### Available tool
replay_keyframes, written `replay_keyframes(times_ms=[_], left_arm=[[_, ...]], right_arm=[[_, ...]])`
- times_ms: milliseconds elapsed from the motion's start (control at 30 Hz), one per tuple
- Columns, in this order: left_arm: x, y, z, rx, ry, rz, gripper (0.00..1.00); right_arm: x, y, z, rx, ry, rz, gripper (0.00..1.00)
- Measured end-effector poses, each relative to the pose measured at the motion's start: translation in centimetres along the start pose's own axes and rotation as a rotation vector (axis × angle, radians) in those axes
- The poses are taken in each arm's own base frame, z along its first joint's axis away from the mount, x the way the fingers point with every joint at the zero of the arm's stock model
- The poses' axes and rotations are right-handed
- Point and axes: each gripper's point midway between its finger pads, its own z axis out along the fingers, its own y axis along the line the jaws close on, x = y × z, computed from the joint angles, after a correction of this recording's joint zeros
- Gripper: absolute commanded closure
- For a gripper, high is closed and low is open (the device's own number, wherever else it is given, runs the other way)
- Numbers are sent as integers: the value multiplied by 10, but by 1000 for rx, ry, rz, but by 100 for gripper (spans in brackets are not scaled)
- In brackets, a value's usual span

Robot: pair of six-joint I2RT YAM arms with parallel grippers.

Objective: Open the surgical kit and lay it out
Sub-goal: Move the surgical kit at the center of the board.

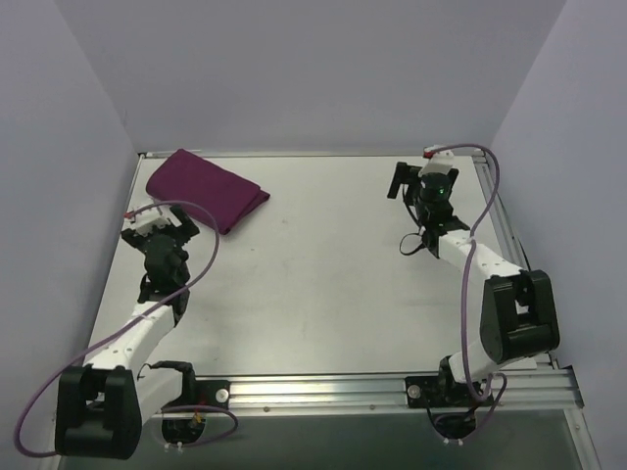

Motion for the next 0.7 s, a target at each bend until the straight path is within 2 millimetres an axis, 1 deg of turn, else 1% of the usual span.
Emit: replay_keyframes(times_ms=[33,67,133,167,267,300,333,367,433,533,600,633,700], left_arm=[[-9,7,0,-55,6,-42,6],[-14,12,0,-100,19,-72,6],[-18,23,0,-190,63,-121,6],[-18,28,0,-229,87,-141,6],[-15,45,-2,-312,172,-182,6],[-13,51,-2,-335,197,-193,6],[-9,59,-2,-359,228,-201,6],[-5,66,-3,-386,257,-204,6],[6,77,-6,-434,315,-203,6],[20,79,-15,-459,401,-183,6],[21,80,-18,-471,431,-175,6],[18,79,-18,-473,438,-171,6],[6,75,-15,-462,433,-177,6]], right_arm=[[-9,9,4,-26,15,22,0],[-16,22,10,-65,44,48,0],[-19,43,22,-154,95,94,0],[-15,52,26,-191,124,115,0],[14,78,34,-283,247,181,1],[28,88,36,-308,298,208,3],[36,101,36,-334,331,226,6],[46,117,36,-363,372,248,8],[57,153,38,-425,424,299,9],[69,207,32,-503,479,376,8],[74,242,28,-549,508,422,8],[74,259,28,-575,510,444,8],[81,291,25,-618,529,476,7]])
